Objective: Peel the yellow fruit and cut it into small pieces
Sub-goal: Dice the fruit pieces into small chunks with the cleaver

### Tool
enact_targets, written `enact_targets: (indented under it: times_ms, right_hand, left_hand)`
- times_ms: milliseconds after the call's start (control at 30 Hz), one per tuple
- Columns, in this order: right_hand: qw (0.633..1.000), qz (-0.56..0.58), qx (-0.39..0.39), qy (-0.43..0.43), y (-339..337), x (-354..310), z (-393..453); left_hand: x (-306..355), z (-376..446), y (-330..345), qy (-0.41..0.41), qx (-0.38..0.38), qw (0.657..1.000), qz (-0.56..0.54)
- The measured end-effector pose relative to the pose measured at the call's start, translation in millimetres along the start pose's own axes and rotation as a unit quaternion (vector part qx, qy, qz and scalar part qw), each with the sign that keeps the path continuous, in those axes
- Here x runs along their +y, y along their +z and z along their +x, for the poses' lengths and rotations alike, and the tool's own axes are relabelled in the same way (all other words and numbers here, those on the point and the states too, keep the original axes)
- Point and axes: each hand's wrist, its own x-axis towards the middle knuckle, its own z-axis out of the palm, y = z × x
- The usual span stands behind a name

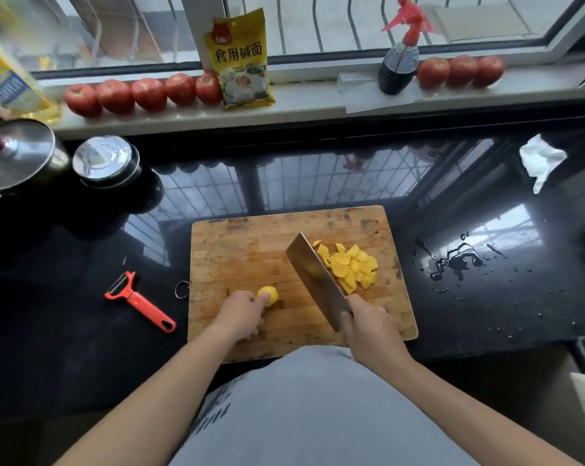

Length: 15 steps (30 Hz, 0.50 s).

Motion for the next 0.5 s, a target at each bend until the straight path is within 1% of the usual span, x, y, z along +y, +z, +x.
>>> enact_targets:
  times_ms: [33, 100, 167, 200, 233, 267, 333, 400, 500]
  right_hand:
    - [1.000, 0.003, -0.010, 0.001, 0.0, 1.0, -0.3]
    - [1.000, 0.006, -0.023, 0.001, -1.1, 3.4, -0.8]
    - [1.000, 0.005, -0.031, 0.004, -3.5, 4.5, -1.1]
    - [0.999, 0.006, -0.032, 0.006, -4.7, 3.8, -1.2]
    - [0.999, 0.008, -0.031, 0.008, -5.3, 3.0, -1.2]
    - [1.000, 0.008, -0.029, 0.009, -6.0, 1.4, -1.0]
    - [0.999, 0.005, -0.031, 0.008, -7.4, -2.6, -1.3]
    - [0.999, -0.001, -0.037, 0.002, -9.3, -7.7, -1.8]
    - [0.999, -0.016, -0.050, -0.012, -13.5, -13.4, -4.2]
  left_hand:
    - [-0.4, -1.1, -5.6, -0.019, -0.006, 0.999, -0.025]
    - [-8.2, 1.0, -15.0, -0.027, 0.013, 0.999, -0.026]
    - [-17.6, 6.9, -19.7, -0.001, 0.087, 0.996, -0.028]
    - [-19.0, 8.8, -21.8, 0.020, 0.118, 0.992, -0.049]
    - [-18.5, 9.7, -22.4, 0.042, 0.127, 0.989, -0.068]
    - [-16.2, 9.7, -21.0, 0.061, 0.112, 0.989, -0.077]
    - [-10.2, 7.2, -13.1, 0.080, 0.065, 0.994, -0.042]
    - [-5.7, 6.2, -1.3, 0.083, 0.065, 0.994, -0.002]
    - [2.3, 2.0, 22.1, 0.082, 0.073, 0.994, 0.006]
